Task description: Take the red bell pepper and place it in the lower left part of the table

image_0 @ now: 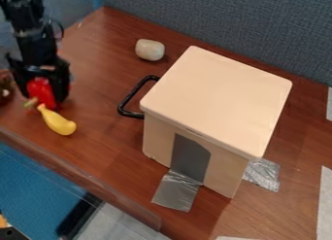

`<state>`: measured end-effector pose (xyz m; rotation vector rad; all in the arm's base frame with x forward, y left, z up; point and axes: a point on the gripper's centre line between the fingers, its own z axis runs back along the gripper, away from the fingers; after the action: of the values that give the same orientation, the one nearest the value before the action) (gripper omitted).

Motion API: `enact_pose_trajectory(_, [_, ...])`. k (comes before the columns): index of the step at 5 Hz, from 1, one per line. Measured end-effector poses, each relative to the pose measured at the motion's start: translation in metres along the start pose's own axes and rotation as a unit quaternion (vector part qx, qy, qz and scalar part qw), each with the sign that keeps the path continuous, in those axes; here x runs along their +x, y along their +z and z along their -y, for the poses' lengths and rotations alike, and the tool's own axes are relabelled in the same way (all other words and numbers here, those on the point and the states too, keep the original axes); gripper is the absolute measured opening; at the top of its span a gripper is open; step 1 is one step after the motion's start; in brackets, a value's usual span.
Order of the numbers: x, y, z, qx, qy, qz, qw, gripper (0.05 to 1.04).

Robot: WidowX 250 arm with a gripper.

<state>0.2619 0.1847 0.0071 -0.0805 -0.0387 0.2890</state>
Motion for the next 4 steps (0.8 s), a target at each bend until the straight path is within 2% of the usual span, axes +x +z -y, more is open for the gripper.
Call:
enact_pose_trajectory(1, [0.014, -0.001, -0.009, 0.011, 0.010, 0.014, 0.9998, 0.889])
enact_pose_trajectory(3, [0.012, 0.001, -0.009, 0.034, 0.028, 0.010, 0.9990, 1.005])
enact_pose_trajectory(4, [0.021, 0.025, 0.004, 0.043, 0.020, 0.037, 0.9982, 1.000])
